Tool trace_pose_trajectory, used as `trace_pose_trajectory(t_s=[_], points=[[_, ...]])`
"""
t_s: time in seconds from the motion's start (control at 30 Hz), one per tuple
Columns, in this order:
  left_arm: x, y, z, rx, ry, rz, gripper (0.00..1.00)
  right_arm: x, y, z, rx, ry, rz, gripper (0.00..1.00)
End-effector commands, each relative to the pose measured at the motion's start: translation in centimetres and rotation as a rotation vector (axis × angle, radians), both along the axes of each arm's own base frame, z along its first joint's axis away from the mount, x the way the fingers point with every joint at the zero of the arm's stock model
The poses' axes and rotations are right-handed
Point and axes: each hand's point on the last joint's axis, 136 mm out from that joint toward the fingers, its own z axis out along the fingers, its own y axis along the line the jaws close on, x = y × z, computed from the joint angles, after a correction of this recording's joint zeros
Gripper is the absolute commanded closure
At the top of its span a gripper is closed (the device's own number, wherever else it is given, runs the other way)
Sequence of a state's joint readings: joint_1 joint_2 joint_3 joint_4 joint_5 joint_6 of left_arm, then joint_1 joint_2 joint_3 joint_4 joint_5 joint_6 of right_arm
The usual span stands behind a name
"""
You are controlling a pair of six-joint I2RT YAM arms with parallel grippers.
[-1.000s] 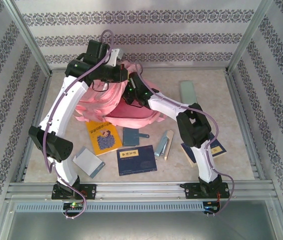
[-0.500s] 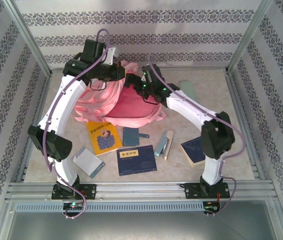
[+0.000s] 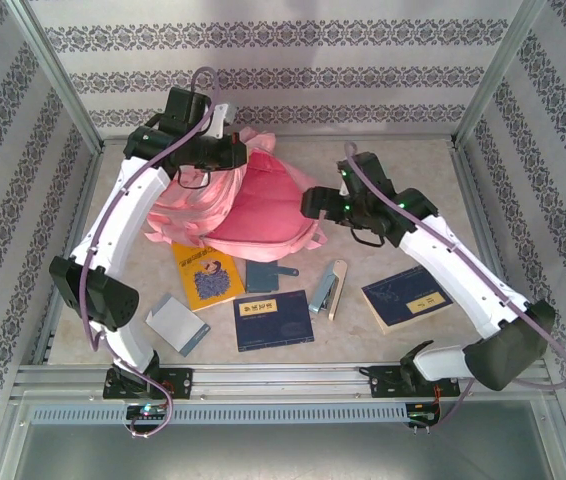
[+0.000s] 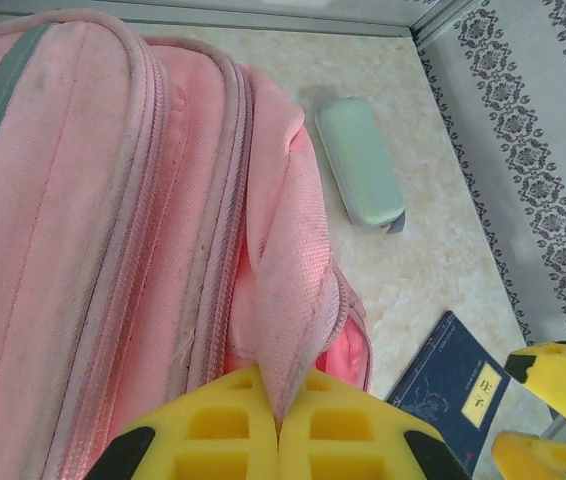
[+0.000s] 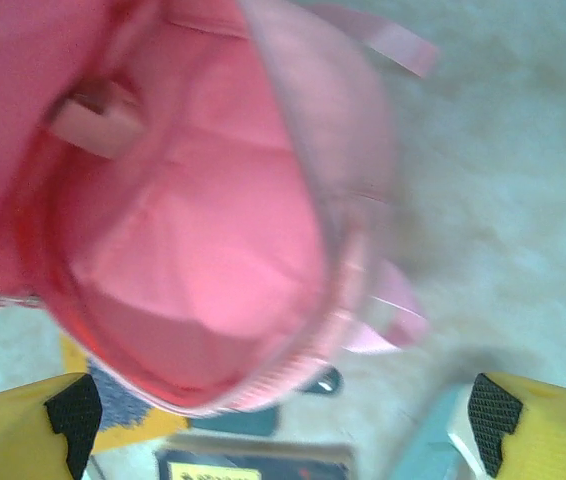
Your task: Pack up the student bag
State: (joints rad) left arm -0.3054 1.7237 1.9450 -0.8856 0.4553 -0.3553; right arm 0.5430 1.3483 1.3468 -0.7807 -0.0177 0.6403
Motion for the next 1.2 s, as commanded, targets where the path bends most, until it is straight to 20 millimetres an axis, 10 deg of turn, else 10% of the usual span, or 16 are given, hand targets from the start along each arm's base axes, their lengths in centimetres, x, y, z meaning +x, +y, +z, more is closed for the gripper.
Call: trace_pose_trajectory(t_s=[0.0, 0.43, 1.17], points=[[0.4, 1.0, 3.1, -0.035, -0.112, 0.063, 1.00, -4.9, -2.3, -6.2, -0.100, 0.274, -0.048, 0.11], [-0.8, 1.3, 2.2, -0.048, -0.086, 0.076, 1.00, -12.0, -4.2, -17.8, -0.099, 0.569, -0.103, 0.49], [-2.3, 1.7, 2.5, -0.048, -0.093, 0.065, 1.00, -10.7, -4.3, -21.5, -0.072, 0.600, -0.202, 0.66]])
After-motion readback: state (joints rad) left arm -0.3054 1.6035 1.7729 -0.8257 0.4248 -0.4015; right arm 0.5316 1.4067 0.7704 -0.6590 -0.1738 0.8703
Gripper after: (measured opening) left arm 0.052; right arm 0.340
